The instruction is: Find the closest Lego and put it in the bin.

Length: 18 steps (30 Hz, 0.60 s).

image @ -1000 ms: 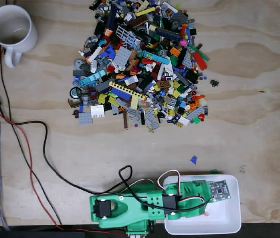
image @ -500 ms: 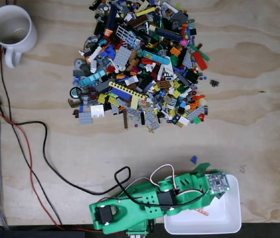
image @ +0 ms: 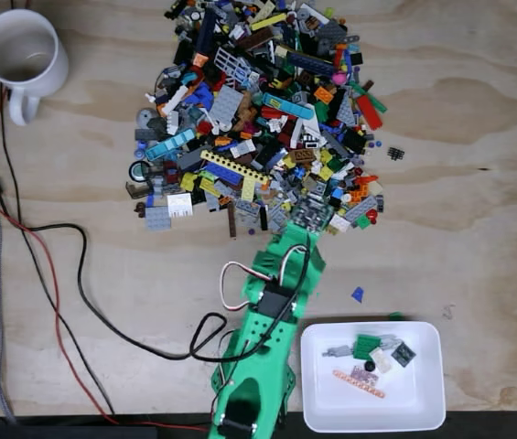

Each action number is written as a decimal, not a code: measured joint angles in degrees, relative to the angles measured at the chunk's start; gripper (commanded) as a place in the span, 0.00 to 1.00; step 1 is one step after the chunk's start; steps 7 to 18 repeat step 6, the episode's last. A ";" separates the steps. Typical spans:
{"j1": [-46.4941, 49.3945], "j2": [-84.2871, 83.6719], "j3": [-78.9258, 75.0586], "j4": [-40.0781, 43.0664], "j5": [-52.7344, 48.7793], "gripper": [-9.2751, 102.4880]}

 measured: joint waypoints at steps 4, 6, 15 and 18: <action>-5.63 -4.13 1.85 -3.52 1.32 0.12; -7.91 -5.01 2.55 -5.01 1.85 0.12; -7.91 -5.01 2.55 -5.01 1.85 0.12; -7.91 -5.01 2.55 -5.01 1.85 0.12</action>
